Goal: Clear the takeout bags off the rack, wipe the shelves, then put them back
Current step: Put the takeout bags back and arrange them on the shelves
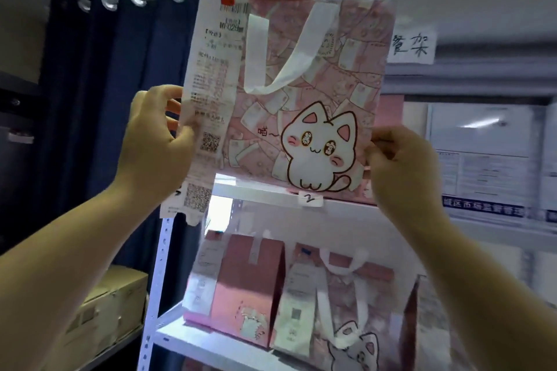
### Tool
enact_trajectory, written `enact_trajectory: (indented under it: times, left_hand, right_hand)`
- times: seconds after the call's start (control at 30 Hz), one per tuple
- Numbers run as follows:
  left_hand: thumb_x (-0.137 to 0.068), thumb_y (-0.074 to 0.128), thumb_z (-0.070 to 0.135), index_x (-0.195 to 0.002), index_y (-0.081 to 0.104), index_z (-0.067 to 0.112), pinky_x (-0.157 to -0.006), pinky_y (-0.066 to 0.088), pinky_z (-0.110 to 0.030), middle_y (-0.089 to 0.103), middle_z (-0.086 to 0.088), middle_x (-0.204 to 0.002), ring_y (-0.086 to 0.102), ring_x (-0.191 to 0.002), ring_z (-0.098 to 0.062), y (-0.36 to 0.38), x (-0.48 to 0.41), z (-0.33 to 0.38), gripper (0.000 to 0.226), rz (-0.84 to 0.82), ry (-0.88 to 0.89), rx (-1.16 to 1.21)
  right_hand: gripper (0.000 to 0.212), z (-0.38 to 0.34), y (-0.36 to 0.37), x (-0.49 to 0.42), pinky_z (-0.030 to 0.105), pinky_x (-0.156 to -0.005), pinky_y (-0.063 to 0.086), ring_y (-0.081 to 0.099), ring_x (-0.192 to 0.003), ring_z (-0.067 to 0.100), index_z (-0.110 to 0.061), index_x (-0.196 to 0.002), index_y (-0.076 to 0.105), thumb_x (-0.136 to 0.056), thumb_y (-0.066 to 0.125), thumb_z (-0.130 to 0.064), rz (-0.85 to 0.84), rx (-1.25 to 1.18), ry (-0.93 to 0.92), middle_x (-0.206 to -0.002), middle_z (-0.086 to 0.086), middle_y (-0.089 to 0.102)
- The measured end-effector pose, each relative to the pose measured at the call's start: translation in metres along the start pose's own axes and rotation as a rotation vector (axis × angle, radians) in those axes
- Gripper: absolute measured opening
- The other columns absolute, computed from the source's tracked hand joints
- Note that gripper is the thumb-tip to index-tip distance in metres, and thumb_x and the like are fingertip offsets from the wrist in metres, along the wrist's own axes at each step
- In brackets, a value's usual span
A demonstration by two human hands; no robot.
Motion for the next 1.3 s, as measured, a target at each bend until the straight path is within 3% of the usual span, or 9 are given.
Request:
enact_trajectory:
  times: [0.17,0.3,0.4,0.7,0.8,0.9,1.1,1.2,1.3]
  left_hand:
    - [-0.09,0.057,0.032,-0.103,0.048,0.03,-0.051,0.041,-0.001,0.045,0.005,-0.109,0.053,-0.079,0.012,0.039,0.024,0.064,0.015,-0.03,0.016,0.162]
    - [-0.09,0.057,0.027,-0.104,0.047,0.027,-0.051,0.045,-0.007,0.047,0.002,-0.11,0.054,-0.081,-0.002,0.082,0.042,0.109,0.018,-0.09,0.026,0.252]
    - [-0.09,0.056,0.028,-0.103,0.046,0.025,-0.052,0.044,-0.011,0.046,0.003,-0.107,0.055,-0.081,-0.005,0.12,0.054,0.136,0.017,-0.146,0.026,0.292]
    - [-0.089,0.058,0.025,-0.105,0.049,0.026,-0.083,0.052,-0.041,0.047,0.006,-0.104,0.054,-0.09,-0.014,0.24,0.082,0.168,0.018,-0.387,-0.042,0.331]
    - [-0.088,0.059,0.026,-0.106,0.052,0.023,-0.079,0.052,-0.037,0.052,0.004,-0.105,0.056,-0.09,-0.016,0.278,0.085,0.165,0.02,-0.473,-0.06,0.297]
    - [-0.088,0.06,0.028,-0.106,0.053,0.023,-0.072,0.049,-0.03,0.056,0.002,-0.107,0.057,-0.091,-0.016,0.312,0.086,0.156,0.019,-0.557,-0.093,0.275]
    - [-0.088,0.059,0.027,-0.112,0.055,0.019,-0.082,0.052,-0.043,0.057,-0.003,-0.11,0.057,-0.096,-0.022,0.352,0.081,0.14,0.025,-0.613,-0.119,0.229]
    - [-0.09,0.057,0.027,-0.114,0.056,0.018,-0.084,0.053,-0.043,0.059,-0.003,-0.11,0.058,-0.097,-0.023,0.363,0.08,0.132,0.026,-0.626,-0.107,0.212]
    - [-0.09,0.056,0.025,-0.108,0.058,0.016,-0.079,0.053,-0.041,0.061,-0.003,-0.105,0.059,-0.092,-0.023,0.369,0.08,0.129,0.021,-0.61,-0.055,0.155]
  right_hand:
    - [0.013,0.009,-0.091,0.005,0.037,-0.067,0.058,0.066,-0.076,0.014,-0.012,-0.099,0.064,-0.091,0.055,-0.016,0.121,0.127,-0.007,-0.085,-0.003,0.067]
    - [0.015,0.022,-0.156,0.003,0.008,-0.053,0.046,0.06,-0.068,-0.001,-0.011,-0.101,0.065,-0.091,0.055,-0.016,0.188,0.274,-0.011,-0.081,-0.007,0.064]
    - [0.017,0.038,-0.196,-0.001,0.0,-0.045,0.035,0.051,-0.064,-0.009,-0.01,-0.104,0.064,-0.091,0.057,-0.019,0.246,0.393,0.023,-0.083,-0.006,0.061]
    - [0.022,0.116,-0.257,-0.016,0.024,-0.066,0.038,0.053,-0.079,0.016,-0.008,-0.106,0.066,-0.092,0.05,-0.014,0.283,0.624,0.188,-0.098,0.007,0.068]
    - [0.023,0.144,-0.263,-0.019,0.021,-0.053,0.033,0.051,-0.069,0.014,-0.011,-0.105,0.066,-0.092,0.047,-0.016,0.256,0.678,0.253,-0.092,0.006,0.067]
    - [0.023,0.171,-0.262,-0.025,0.017,-0.045,0.029,0.046,-0.058,0.0,-0.016,-0.106,0.066,-0.094,0.047,-0.02,0.198,0.722,0.32,-0.078,-0.004,0.059]
    - [0.019,0.207,-0.248,-0.044,0.02,-0.047,0.04,0.056,-0.062,0.008,-0.014,-0.098,0.066,-0.088,0.05,-0.013,0.079,0.672,0.385,-0.079,-0.002,0.064]
    - [0.019,0.22,-0.239,-0.052,0.018,-0.045,0.037,0.057,-0.064,0.006,-0.015,-0.098,0.066,-0.086,0.051,-0.012,0.018,0.646,0.409,-0.084,-0.001,0.067]
    - [0.016,0.228,-0.233,-0.055,0.023,-0.051,0.048,0.063,-0.069,0.012,-0.016,-0.097,0.066,-0.086,0.055,-0.016,-0.028,0.598,0.426,-0.086,-0.001,0.07]
Point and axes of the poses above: each hand's wrist, its own x-axis away from the middle knuckle, its own y-axis out of the palm, z = x × y, the point moved 2 cm from there along -x, towards the middle knuckle
